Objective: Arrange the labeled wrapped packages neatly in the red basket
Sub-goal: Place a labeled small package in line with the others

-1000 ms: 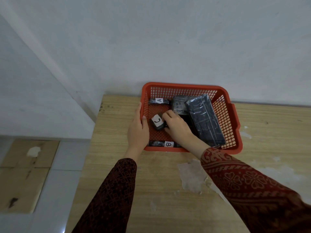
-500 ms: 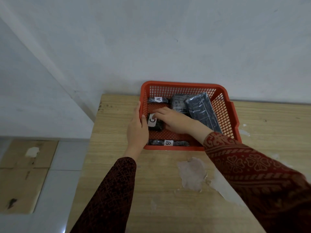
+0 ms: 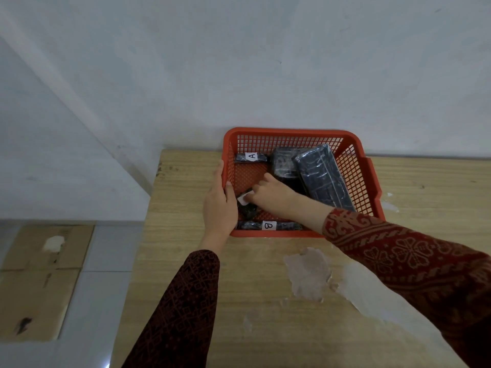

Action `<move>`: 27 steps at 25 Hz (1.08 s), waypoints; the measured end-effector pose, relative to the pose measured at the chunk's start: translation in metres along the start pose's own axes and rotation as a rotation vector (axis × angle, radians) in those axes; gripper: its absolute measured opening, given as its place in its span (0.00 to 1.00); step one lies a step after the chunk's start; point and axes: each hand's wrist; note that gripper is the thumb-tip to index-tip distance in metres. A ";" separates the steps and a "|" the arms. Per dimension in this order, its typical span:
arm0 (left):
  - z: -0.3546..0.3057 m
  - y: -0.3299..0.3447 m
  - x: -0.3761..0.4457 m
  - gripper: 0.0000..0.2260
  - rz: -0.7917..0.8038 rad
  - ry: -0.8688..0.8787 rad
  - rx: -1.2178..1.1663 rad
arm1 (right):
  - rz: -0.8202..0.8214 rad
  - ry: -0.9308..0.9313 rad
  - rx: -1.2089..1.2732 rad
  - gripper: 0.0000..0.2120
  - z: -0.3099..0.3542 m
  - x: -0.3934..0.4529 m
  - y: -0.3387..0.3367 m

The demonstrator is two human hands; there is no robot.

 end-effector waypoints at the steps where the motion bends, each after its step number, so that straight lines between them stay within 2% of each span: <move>1: 0.000 0.000 0.000 0.22 0.003 0.000 -0.003 | 0.003 0.009 -0.024 0.13 0.007 -0.003 0.003; 4: -0.001 0.000 -0.001 0.22 0.006 0.008 -0.008 | 0.005 0.086 -0.168 0.04 0.022 -0.007 0.003; 7: -0.001 0.000 -0.001 0.22 -0.006 0.006 0.006 | 0.022 0.187 -0.154 0.08 0.032 -0.005 -0.006; 9: 0.000 0.000 0.000 0.22 -0.008 0.013 0.023 | -0.098 0.211 -0.091 0.05 0.026 0.004 -0.006; 11: 0.001 0.000 0.000 0.22 -0.003 0.018 0.026 | -0.090 0.307 0.033 0.12 0.015 0.021 -0.005; 13: 0.002 0.000 0.002 0.22 0.000 0.025 0.016 | -0.093 0.362 0.110 0.13 0.009 0.035 -0.005; 18: 0.005 0.001 0.002 0.22 0.000 0.030 0.003 | -0.079 0.261 0.197 0.15 0.014 0.025 0.005; 22: 0.002 0.002 0.000 0.22 0.008 0.030 -0.002 | -0.070 0.428 0.222 0.14 0.017 0.029 0.008; 27: 0.000 0.001 -0.001 0.22 0.011 0.035 -0.002 | -0.097 0.483 0.219 0.15 0.008 0.043 0.007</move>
Point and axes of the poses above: each hand's wrist, its own x-axis towards the middle knuckle, its own y-axis out of the palm, z = x × y, and after that the axes turned 8 degrees about -z, right-handed
